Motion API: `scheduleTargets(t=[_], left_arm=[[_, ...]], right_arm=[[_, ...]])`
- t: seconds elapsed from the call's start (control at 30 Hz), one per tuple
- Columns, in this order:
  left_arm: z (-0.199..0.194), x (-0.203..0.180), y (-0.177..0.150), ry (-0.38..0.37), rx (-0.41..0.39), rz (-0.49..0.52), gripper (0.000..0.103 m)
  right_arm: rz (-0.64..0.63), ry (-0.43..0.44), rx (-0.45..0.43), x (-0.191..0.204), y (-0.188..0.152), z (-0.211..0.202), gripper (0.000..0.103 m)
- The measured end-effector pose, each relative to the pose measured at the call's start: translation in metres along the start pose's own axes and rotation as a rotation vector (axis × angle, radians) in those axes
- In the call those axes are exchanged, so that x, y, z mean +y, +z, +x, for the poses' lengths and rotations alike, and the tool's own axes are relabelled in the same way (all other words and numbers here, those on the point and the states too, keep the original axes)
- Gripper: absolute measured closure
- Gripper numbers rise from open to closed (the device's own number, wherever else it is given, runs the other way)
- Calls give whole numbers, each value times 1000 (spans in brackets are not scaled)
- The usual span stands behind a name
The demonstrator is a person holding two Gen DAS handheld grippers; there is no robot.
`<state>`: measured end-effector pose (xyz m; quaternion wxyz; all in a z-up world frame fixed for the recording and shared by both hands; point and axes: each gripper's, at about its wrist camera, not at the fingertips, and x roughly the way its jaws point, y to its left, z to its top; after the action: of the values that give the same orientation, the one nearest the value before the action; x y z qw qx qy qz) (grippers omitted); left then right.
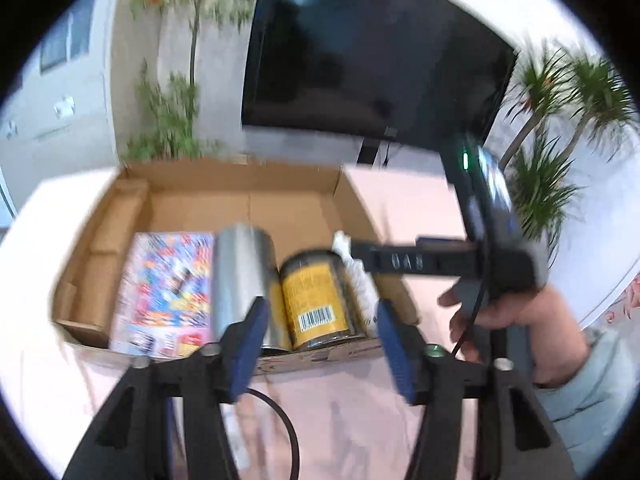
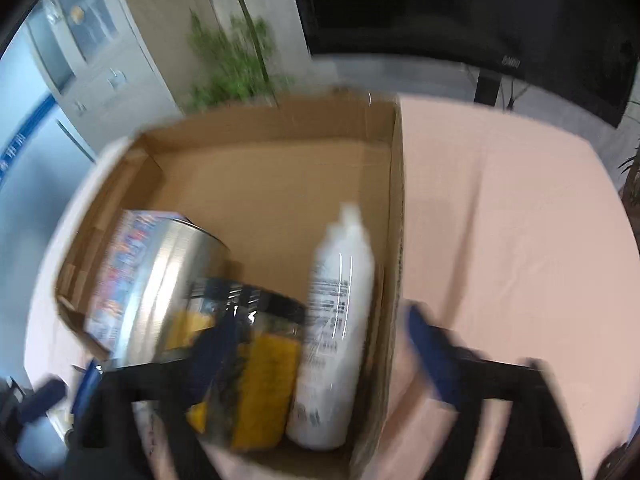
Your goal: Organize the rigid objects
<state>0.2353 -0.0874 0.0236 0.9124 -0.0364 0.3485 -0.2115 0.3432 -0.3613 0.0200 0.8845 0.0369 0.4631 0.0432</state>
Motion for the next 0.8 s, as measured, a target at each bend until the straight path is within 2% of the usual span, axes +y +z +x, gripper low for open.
scheduleTargets(t=[0.07, 0.2, 0.27, 0.33, 0.4, 0.43, 0.5, 0.6, 0.67, 0.73, 0.8], left_arm=[[-35, 2, 0, 37, -58, 11, 26], [-99, 22, 1, 156, -118, 68, 23], [-123, 46, -2, 252, -117, 65, 23], [-134, 73, -3, 351, -109, 56, 22], [-137, 96, -8, 422, -78, 29, 22], [-139, 109, -15, 445, -71, 14, 22], [-143, 113, -31, 471, -92, 17, 22], [-136, 116, -62, 441, -115, 18, 22], [-119, 119, -79, 376, -81, -42, 22], [-103, 120, -97, 288, -21, -118, 22], [-95, 123, -110, 233, -5, -153, 24]], right_arm=[[10, -21, -42, -2, -12, -19, 2], [82, -2, -92, -8, -51, -43, 2], [82, -25, -110, -5, -78, -47, 3], [92, -86, -120, -3, -101, -43, 3], [146, -125, -91, -4, -124, -36, 12], [162, -124, -82, -2, -131, -35, 20], [145, -108, -94, 13, -148, -39, 24], [71, -112, -168, 60, -178, -57, 21], [13, -84, -216, 96, -201, -69, 0], [-70, -80, -251, 136, -223, -76, 0], [-112, -79, -259, 160, -236, -78, 1]])
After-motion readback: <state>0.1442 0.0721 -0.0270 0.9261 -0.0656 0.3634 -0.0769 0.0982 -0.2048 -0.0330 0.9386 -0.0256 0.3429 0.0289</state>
